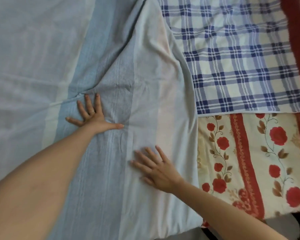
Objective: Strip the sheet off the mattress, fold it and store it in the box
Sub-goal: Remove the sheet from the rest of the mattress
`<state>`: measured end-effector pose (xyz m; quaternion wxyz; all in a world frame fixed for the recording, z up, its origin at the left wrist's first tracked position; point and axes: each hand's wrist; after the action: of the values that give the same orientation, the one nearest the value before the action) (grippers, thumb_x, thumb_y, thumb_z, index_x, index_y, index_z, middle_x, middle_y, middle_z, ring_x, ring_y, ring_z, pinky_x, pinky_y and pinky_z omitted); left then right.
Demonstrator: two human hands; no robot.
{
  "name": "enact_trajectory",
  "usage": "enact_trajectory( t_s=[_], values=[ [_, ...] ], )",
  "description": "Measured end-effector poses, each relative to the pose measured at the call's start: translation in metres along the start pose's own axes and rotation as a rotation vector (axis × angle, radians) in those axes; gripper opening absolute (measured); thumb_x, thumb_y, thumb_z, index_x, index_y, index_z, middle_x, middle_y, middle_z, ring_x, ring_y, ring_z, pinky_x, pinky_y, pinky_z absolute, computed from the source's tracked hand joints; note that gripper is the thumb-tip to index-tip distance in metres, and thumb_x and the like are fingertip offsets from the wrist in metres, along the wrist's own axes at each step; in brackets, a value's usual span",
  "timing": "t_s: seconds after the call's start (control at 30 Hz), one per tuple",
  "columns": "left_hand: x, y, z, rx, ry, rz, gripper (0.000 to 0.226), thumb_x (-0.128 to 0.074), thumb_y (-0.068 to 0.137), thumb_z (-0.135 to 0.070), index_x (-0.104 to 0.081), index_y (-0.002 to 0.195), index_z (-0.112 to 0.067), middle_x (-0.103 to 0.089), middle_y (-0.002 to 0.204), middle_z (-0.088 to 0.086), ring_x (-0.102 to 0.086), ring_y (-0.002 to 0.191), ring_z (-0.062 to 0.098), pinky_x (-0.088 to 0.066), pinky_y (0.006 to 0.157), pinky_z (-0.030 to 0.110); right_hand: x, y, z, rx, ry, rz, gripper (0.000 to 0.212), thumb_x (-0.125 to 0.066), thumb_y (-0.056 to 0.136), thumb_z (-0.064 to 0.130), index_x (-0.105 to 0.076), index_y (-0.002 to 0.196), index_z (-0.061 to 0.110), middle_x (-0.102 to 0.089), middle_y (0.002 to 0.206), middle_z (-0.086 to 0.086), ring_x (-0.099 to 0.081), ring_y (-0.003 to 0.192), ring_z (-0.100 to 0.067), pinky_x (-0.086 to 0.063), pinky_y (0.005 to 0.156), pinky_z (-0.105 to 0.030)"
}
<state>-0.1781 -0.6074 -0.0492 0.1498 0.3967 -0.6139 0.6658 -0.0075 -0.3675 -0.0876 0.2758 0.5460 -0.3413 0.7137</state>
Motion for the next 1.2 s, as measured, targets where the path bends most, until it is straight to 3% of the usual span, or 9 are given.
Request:
enact_trajectory(
  t_s=[0.07,0.23,0.33,0.47,0.57,0.67,0.83,1.03,1.2],
  values=[
    [-0.009,-0.009,-0.003,0.02,-0.029,-0.07,0.145,-0.069,0.044,-0.08,0.028,0.142,-0.035,0.036,0.15,0.001,0.029,0.14,0.027,0.008,0.1,0.072,-0.017,-0.066,-0.021,-0.118,-0.055,0.137,0.061,-0.018,0.096,0.06,-0.012,0.152,0.036,-0.015,0.159,0.005,-0.008,0.147,-0.028,-0.017,0.11,-0.058],
    [-0.078,-0.075,-0.026,-0.104,-0.201,-0.393,0.071,-0.058,0.089,-0.027,-0.019,0.149,-0.02,-0.002,0.157,0.012,-0.002,0.146,0.026,-0.001,0.11,0.065,0.011,-0.145,-0.051,-1.126,0.147,0.231,0.064,-0.018,0.099,0.052,0.007,0.152,0.027,0.011,0.16,0.002,0.008,0.147,-0.026,0.006,0.114,-0.056],
    [-0.138,-0.133,-0.024,-0.307,-0.145,-0.376,0.065,-0.053,0.09,-0.025,-0.024,0.148,-0.021,-0.005,0.158,0.008,-0.006,0.146,0.024,-0.003,0.109,0.062,0.012,-0.127,-0.008,-0.938,0.11,-0.081,0.06,-0.028,0.1,0.033,-0.005,0.152,0.016,-0.006,0.159,-0.007,-0.003,0.147,-0.023,0.0,0.118,-0.047],
    [-0.221,-0.209,0.009,-0.582,0.209,-0.077,0.087,-0.062,0.081,-0.044,-0.011,0.15,-0.033,0.004,0.159,0.002,0.004,0.145,0.024,-0.005,0.103,0.07,-0.025,-0.156,0.048,-0.104,0.006,0.144,0.063,-0.032,0.095,0.047,-0.014,0.152,0.026,-0.012,0.159,-0.001,-0.016,0.145,-0.023,-0.01,0.117,-0.045],
    [-0.251,-0.245,0.034,-0.764,0.424,0.028,0.106,-0.083,0.047,-0.038,-0.036,0.142,-0.03,-0.029,0.152,0.009,-0.021,0.139,0.032,-0.013,0.096,0.072,-0.039,-0.198,0.036,-0.431,0.083,0.129,0.074,-0.022,0.091,0.069,-0.028,0.15,0.024,-0.024,0.156,0.0,-0.023,0.144,-0.024,-0.011,0.117,-0.044],
    [-0.251,-0.255,0.034,-0.791,0.454,-0.015,0.093,-0.084,0.044,-0.029,-0.051,0.131,-0.026,-0.043,0.142,0.009,-0.028,0.134,0.03,-0.028,0.091,0.074,-0.028,-0.219,0.037,-0.818,0.289,-0.083,0.07,-0.045,0.092,0.056,-0.037,0.144,0.009,-0.039,0.148,-0.01,-0.035,0.136,-0.026,-0.02,0.112,-0.039],
    [-0.23,-0.242,0.015,-0.773,0.454,0.096,0.066,-0.053,0.086,-0.025,-0.026,0.146,-0.031,-0.01,0.156,0.003,0.008,0.143,0.021,-0.003,0.106,0.068,-0.002,-0.184,0.039,-1.267,0.787,-0.308,0.021,-0.054,0.094,0.029,-0.061,0.101,0.01,-0.058,0.084,0.005,-0.056,0.081,-0.018,-0.044,0.069,-0.032],
    [-0.221,-0.234,-0.011,-0.779,0.481,0.101,0.071,-0.048,0.09,-0.04,-0.009,0.15,-0.032,0.01,0.157,-0.002,0.019,0.143,0.023,-0.005,0.104,0.071,-0.007,-0.172,0.034,-1.346,0.901,-0.196,0.027,-0.039,0.101,0.032,-0.049,0.085,0.012,-0.052,0.073,0.002,-0.052,0.07,-0.018,-0.036,0.063,-0.033],
    [-0.232,-0.241,-0.015,-0.785,0.56,0.109,0.08,-0.048,0.089,-0.046,0.003,0.15,-0.035,0.019,0.157,-0.004,0.025,0.141,0.027,-0.003,0.102,0.073,-0.009,-0.194,0.03,-1.209,1.205,-0.168,0.039,-0.074,0.078,0.043,-0.057,0.097,0.013,-0.06,0.084,0.004,-0.054,0.073,-0.011,-0.042,0.064,-0.029]
  ],
)
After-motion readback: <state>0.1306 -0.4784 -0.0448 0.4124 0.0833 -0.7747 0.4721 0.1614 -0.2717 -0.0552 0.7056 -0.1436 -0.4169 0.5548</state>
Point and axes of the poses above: each hand's wrist, its own y-axis towards the middle knuckle, its own x-axis out of the back of the hand, z = x × y
